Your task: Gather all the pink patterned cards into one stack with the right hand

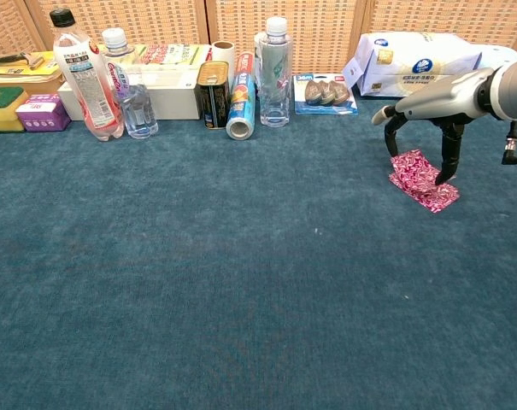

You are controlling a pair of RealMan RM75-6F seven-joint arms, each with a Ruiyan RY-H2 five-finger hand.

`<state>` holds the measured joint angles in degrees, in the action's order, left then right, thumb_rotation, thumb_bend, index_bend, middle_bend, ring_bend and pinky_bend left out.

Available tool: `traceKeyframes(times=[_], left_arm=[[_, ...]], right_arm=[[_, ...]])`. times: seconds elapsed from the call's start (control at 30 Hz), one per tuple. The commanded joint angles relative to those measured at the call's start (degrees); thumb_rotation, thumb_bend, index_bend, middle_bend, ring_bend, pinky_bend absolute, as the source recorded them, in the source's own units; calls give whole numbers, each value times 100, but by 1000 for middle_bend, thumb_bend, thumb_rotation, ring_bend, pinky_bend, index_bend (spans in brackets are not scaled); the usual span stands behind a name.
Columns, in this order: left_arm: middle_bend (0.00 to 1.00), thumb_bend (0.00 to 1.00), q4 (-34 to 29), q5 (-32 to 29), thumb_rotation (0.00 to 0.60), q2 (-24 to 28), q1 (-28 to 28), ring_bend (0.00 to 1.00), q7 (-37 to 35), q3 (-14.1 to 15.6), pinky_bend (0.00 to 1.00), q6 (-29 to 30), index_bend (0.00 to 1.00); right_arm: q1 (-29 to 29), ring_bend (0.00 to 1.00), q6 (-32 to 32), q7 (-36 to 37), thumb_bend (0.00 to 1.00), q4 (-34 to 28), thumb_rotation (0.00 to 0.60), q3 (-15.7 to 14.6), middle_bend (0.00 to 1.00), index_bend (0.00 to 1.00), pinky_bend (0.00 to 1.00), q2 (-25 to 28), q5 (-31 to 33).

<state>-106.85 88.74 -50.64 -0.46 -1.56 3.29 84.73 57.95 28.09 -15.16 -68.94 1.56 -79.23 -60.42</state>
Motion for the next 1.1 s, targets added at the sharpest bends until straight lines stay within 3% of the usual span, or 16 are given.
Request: traceKeyframes(times=[0.03,1.1], left_arm=[[0,84,-3,-11,600,0,3,0,5,-6,0,-1,0],[0,84,51,198,600,-63,163,0,49,13,0,306,0]], right_arm=[[-34,93,-59,107,120,114,600,-13,33,351,112,-48,-94],[-132,92,-142,429,116,184,600,17,30,300,113,2,-314]])
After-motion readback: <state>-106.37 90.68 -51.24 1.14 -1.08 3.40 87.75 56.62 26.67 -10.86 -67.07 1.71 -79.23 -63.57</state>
